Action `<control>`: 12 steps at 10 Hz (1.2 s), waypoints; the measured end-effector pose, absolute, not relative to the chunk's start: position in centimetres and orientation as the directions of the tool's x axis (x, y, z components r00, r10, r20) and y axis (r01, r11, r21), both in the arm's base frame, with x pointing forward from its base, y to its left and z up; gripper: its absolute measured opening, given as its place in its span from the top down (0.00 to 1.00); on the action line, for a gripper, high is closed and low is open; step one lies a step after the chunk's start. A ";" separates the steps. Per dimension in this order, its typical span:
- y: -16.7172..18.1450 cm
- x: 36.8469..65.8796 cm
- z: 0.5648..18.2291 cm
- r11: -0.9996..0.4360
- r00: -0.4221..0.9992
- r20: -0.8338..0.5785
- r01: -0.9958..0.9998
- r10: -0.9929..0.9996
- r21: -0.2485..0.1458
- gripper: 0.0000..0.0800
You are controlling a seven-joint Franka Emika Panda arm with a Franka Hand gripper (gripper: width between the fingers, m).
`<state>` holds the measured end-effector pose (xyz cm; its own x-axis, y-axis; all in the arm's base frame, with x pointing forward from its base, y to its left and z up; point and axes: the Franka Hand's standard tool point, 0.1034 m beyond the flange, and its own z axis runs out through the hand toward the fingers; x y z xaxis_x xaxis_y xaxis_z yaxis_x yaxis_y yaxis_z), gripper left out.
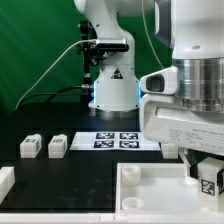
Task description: Assemble one leg
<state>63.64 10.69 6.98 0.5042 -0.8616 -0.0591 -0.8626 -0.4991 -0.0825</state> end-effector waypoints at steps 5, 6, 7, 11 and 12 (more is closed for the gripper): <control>10.8 63.0 7.0 0.285 -0.275 -0.201 -0.958 -0.940 -0.024 0.63; 10.8 63.0 7.0 0.348 -0.338 -0.204 -0.937 -0.919 -0.015 0.63; 10.8 63.0 7.0 0.357 -0.348 -0.203 -0.934 -0.915 -0.012 0.63; 11.0 62.7 7.4 0.381 -0.369 -0.206 -0.924 -0.906 -0.021 0.36; 11.3 62.3 8.0 0.377 -0.364 -0.209 -0.926 -0.908 -0.023 0.22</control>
Offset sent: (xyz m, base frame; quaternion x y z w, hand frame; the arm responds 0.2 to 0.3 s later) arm 0.0261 0.0062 0.0007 0.0729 -0.0448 0.2932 0.9522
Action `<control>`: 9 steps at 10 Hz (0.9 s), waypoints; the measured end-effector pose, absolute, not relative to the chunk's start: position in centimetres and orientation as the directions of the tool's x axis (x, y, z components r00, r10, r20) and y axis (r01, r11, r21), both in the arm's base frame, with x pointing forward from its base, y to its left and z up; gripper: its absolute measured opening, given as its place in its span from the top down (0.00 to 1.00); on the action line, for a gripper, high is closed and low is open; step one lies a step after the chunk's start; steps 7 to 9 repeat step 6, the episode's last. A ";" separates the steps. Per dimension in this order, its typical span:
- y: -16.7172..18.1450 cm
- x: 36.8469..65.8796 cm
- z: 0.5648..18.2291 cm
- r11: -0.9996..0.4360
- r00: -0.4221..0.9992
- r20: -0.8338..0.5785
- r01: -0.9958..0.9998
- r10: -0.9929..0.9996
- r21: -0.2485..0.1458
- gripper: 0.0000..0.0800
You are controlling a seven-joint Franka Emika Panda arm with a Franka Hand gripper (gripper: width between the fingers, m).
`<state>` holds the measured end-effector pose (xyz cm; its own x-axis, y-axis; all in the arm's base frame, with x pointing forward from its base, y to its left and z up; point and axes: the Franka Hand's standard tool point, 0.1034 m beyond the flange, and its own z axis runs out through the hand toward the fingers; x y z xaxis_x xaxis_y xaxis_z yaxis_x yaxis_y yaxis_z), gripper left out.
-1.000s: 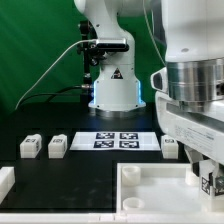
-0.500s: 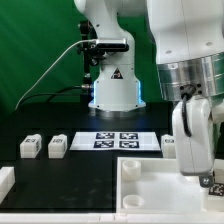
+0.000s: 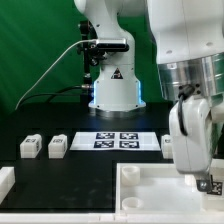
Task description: Assemble one leg
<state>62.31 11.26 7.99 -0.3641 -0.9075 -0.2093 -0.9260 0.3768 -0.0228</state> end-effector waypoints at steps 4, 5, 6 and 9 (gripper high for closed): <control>11.5 62.4 8.7 0.361 -0.346 -0.216 -0.932 -0.913 -0.032 0.19; 11.5 62.4 8.7 0.361 -0.346 -0.216 -0.932 -0.913 -0.032 0.19; 11.5 62.4 8.7 0.361 -0.346 -0.216 -0.932 -0.913 -0.032 0.19; 11.5 62.4 8.7 0.361 -0.346 -0.216 -0.932 -0.913 -0.032 0.19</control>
Offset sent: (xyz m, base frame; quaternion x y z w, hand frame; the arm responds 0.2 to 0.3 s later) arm 0.0000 0.0000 0.0000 0.0000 0.0000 0.0000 1.0000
